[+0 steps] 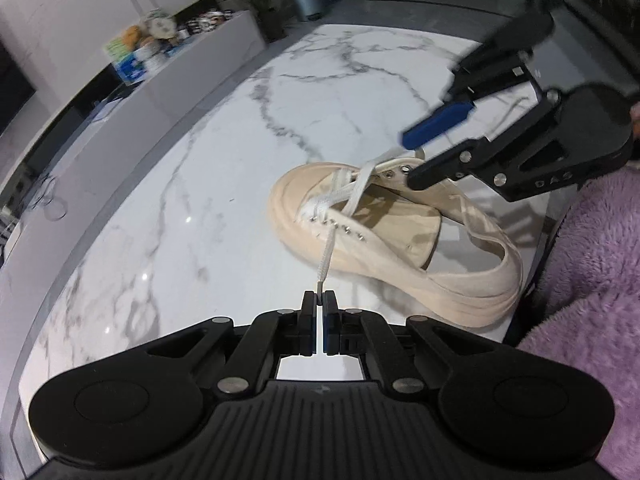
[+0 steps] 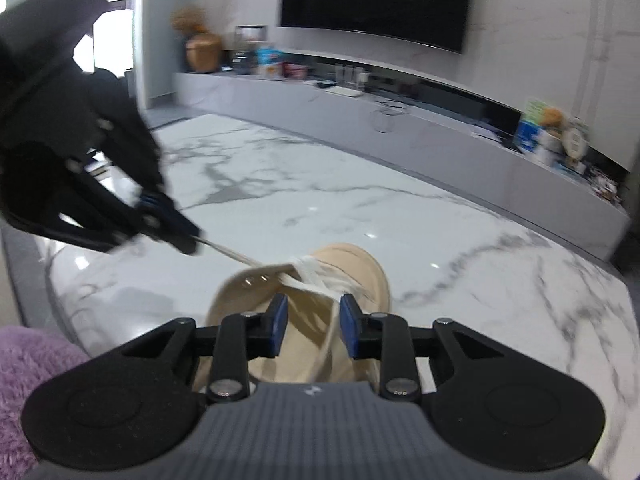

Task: Lace up shoes with both hands
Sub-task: 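Pull the lace through the eyelet with the left gripper while the right gripper holds the sneaker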

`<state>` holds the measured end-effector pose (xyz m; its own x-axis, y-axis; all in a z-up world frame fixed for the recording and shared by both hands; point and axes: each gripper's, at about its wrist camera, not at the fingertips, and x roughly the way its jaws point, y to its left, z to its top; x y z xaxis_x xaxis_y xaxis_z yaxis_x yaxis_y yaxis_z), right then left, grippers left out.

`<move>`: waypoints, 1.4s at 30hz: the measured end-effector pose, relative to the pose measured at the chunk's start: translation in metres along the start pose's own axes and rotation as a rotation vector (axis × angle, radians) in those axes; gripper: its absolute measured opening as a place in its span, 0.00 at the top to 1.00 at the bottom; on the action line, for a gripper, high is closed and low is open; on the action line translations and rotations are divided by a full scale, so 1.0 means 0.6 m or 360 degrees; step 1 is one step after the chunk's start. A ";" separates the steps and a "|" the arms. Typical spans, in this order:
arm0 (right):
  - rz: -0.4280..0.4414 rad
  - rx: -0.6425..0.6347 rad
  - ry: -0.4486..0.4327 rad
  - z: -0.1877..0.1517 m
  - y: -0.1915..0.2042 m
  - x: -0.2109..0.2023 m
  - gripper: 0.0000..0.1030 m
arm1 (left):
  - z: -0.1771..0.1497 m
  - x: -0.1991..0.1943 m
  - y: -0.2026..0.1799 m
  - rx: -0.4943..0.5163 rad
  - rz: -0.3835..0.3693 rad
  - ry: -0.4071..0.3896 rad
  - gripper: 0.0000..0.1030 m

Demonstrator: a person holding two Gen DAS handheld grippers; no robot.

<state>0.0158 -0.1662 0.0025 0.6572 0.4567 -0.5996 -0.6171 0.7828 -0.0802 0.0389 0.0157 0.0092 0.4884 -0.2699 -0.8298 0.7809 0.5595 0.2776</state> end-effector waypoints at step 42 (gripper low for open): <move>-0.0080 0.0330 -0.0023 -0.031 -0.017 -0.009 0.83 | -0.150 -0.254 0.044 -0.0479 0.0305 0.0165 0.99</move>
<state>0.0104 -0.1847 -0.0082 0.6918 0.4199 -0.5874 -0.4822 0.8742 0.0570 -0.0500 0.1421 0.0992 0.5608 -0.0659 -0.8253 0.5222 0.8017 0.2908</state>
